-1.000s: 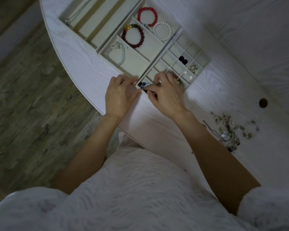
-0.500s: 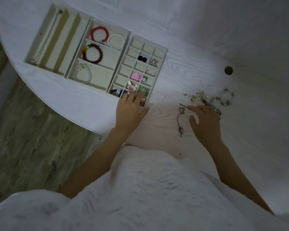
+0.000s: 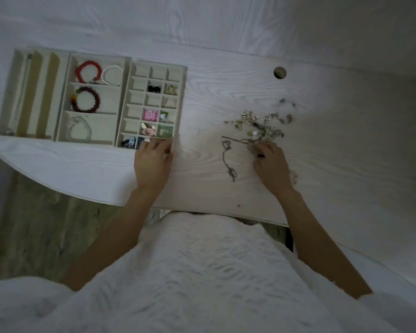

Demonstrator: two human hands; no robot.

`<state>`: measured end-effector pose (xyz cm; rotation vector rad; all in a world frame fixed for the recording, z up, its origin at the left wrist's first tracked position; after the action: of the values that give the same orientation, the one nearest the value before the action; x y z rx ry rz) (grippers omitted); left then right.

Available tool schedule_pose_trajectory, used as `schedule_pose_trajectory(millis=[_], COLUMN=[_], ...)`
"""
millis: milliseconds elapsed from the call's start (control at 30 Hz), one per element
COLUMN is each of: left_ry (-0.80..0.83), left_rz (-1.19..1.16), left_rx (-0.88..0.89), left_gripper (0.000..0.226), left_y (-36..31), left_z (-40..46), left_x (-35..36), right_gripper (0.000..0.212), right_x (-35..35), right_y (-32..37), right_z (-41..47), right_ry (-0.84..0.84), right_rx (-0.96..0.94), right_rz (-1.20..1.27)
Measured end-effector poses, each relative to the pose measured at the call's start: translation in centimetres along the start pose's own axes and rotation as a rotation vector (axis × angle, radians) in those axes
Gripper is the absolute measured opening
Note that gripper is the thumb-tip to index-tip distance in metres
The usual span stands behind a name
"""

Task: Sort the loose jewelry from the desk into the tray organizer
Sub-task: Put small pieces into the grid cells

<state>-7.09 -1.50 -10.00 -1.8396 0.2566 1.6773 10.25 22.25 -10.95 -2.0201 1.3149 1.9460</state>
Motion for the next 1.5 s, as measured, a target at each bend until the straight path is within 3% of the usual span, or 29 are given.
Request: schedule_pose_trajectory(millis=[167, 400, 567, 767, 1033, 1167, 1267, 1400, 1500], left_ry=[-0.001, -0.074, -0.078, -0.061, -0.047, -0.049, -0.065, -0.086, -0.095], left_rz=[-0.007, 0.065, 0.077, 0.137, 0.156, 0.138, 0.134, 0.148, 0.145], left_rx=[-0.053, -0.023, -0.007, 0.036, 0.011, -0.005, 0.006, 0.032, 0.038], left_gripper=[0.03, 0.031, 0.032, 0.031, 0.031, 0.03, 0.029, 0.031, 0.034], left_y=[-0.3, -0.7, -0.5, -1.0, -1.4, -1.4, -1.5, -1.5, -1.4], left_z=[0.0, -0.4, -0.3, -0.2, 0.0, -0.1, -0.1, -0.1, -0.2], left_x=[0.2, 0.1, 0.3, 0.1, -0.2, -0.3, -0.5, -0.5, -0.3], right_gripper=[0.025, 0.016, 0.023, 0.015, 0.024, 0.022, 0.013, 0.016, 0.01], right_x=[-3.7, -2.3, -3.1, -3.0, -3.8, -3.1, -3.5, -5.2, -7.0], right_y=[-1.3, -1.8, -3.5, -5.0, -2.9, -2.7, -2.3, -1.5, -0.3], right_z=[-0.6, 1.2, 0.3, 0.0, 0.8, 1.1, 1.1, 0.1, -0.4], right_ry=[-0.291, -0.09, -0.143, -0.124, -0.135, -0.094, -0.156, -0.4, -0.482], right_rx=[0.116, -0.007, 0.053, 0.162, -0.035, -0.042, -0.093, -0.232, -0.28], right_rz=[0.043, -0.117, 0.006, -0.003, -0.161, -0.196, -0.209, -0.321, -0.244])
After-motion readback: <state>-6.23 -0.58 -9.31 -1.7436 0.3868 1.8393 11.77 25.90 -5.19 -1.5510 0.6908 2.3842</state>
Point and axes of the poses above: each hand's wrist, its own z-axis towards the middle knuckle, its own x-axis out of the palm, y = z × x, the point moved 6 cm from there along z, towards the middle knuckle, and after that the axes turned 3 degrees about z, right-handed, at the moved point
